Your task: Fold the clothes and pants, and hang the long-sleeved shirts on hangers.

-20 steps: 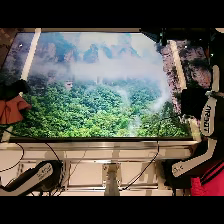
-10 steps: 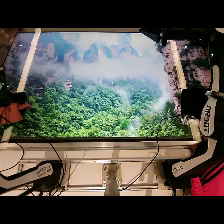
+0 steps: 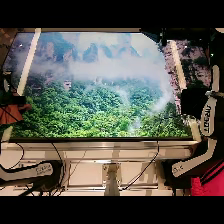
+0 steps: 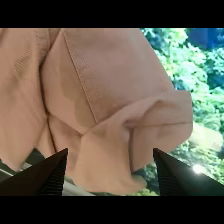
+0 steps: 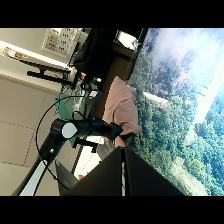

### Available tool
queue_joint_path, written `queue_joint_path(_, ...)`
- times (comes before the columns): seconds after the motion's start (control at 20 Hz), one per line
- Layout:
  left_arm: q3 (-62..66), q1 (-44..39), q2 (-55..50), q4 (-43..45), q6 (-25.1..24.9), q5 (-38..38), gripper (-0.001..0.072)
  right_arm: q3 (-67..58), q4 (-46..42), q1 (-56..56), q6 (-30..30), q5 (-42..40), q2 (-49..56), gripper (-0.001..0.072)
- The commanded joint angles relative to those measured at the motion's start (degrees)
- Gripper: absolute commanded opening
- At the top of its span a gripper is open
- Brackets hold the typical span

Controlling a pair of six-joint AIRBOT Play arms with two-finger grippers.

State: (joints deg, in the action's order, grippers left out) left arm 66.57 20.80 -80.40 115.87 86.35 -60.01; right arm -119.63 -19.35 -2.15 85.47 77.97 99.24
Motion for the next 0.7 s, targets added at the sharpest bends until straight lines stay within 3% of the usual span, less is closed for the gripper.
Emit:
queue_joint_path(0.0,-0.02,0.02,-0.46,1.31,0.00,2.84,0.0523,-0.04,0.00,0.04,0.02,0.00,0.00,0.0023)
queue_joint_path(0.05,-0.02,0.02,-0.72,1.31,-0.02,2.82,0.0479,-0.04,0.00,0.04,0.02,0.00,-0.02,0.0023)
queue_joint_path(0.25,-0.04,0.02,-2.73,0.92,0.00,1.97,0.0472,-0.04,0.00,0.04,0.02,0.00,0.00,0.0023)
queue_joint_path(0.3,-0.04,0.02,-3.21,0.94,-0.02,1.90,0.0420,-0.04,0.00,0.04,0.02,0.00,-0.02,0.0023)
queue_joint_path(0.45,-0.04,-0.02,-3.41,0.96,-0.04,1.92,0.0007,-0.04,0.00,0.04,0.02,0.00,-0.02,0.0023)
queue_joint_path(0.65,0.00,-0.26,-2.27,0.94,-0.20,0.68,0.0011,-0.04,0.00,0.04,0.02,0.00,-0.02,0.0023)
